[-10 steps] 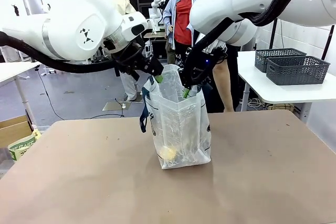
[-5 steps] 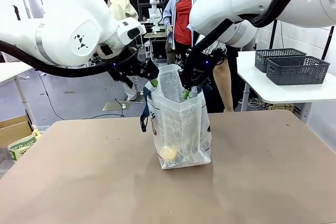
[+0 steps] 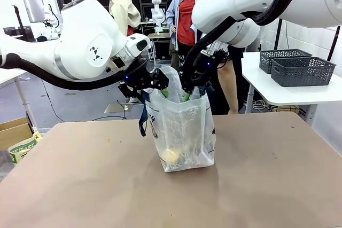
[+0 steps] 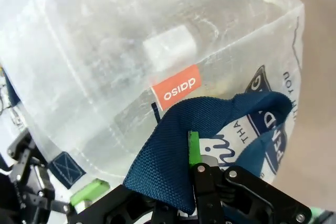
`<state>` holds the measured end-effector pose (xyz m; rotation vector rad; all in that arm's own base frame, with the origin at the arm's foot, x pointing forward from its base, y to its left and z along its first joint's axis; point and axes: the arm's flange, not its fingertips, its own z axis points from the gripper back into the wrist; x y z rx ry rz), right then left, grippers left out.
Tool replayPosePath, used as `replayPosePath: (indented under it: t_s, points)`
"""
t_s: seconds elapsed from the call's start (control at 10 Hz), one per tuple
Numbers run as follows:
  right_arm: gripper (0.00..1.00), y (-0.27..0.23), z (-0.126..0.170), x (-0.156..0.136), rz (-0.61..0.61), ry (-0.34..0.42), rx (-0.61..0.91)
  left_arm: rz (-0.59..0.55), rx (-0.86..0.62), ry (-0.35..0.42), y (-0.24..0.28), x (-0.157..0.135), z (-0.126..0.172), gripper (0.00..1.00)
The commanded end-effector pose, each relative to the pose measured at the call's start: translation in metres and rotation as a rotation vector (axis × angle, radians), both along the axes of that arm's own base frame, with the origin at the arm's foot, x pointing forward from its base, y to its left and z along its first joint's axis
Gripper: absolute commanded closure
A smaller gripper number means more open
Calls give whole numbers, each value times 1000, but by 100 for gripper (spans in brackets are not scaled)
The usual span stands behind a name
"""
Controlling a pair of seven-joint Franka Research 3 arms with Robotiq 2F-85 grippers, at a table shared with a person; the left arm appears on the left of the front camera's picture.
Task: Transfer purchased items from the store into the shopping bag.
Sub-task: Move the Reusable shopping bag to the right side of the table.
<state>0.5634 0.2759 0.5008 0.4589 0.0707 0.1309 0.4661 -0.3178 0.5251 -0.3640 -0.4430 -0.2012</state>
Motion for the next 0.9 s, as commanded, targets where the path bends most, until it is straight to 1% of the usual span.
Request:
replayPosePath:
  t_s: [0.0, 0.2, 0.3, 0.5, 0.7, 0.8]
  points:
    - [100, 1, 12, -9, -10, 99, -1, -8, -22, -14, -1, 4, 4, 0]
    - [100, -5, 14, -9, -30, 183, 8, -15, -21, -20, -1, 8, 3, 0]
    - [100, -9, 16, -7, -41, 196, 5, -15, -19, -22, -1, 11, 2, 0]
    - [100, -12, 20, -4, -114, 163, -24, -37, -10, -24, -3, 14, 3, 0]
    - [100, -13, 19, -4, -158, 135, -33, -59, -5, -23, -7, 17, 3, 0]
    - [100, -14, 18, -3, -156, 130, -40, -65, -9, -27, -10, 18, 4, 0]
